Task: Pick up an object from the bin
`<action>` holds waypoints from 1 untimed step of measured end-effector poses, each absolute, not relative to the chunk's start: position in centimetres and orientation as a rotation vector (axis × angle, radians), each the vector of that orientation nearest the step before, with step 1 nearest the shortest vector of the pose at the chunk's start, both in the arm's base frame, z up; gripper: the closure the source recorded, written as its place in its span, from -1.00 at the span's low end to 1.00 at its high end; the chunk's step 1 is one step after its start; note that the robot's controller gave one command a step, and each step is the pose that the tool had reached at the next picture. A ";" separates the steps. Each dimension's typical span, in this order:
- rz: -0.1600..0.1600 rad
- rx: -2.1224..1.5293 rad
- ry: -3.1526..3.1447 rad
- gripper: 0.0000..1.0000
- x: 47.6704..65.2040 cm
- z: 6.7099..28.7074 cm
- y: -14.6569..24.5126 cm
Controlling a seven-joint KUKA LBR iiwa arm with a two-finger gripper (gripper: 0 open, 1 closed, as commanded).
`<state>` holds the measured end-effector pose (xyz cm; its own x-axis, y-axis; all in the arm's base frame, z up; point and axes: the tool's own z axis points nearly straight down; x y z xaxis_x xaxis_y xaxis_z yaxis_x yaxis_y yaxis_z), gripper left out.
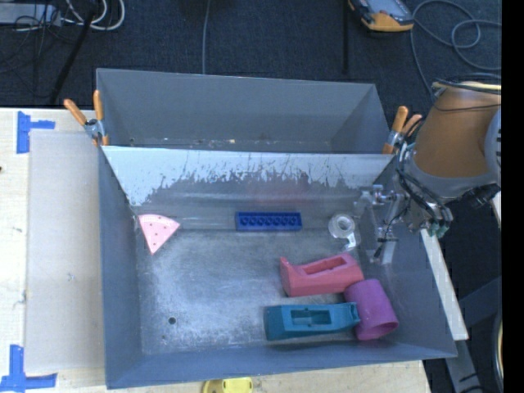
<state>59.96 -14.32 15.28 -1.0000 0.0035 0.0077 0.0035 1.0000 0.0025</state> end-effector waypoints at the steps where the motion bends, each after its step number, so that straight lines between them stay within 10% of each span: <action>1: -0.001 0.000 -3.141 -1.00 60.1 15.8 -14.3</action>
Offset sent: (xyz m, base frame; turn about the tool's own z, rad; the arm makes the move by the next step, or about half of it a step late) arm -0.0255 0.0572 -0.0828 -0.1427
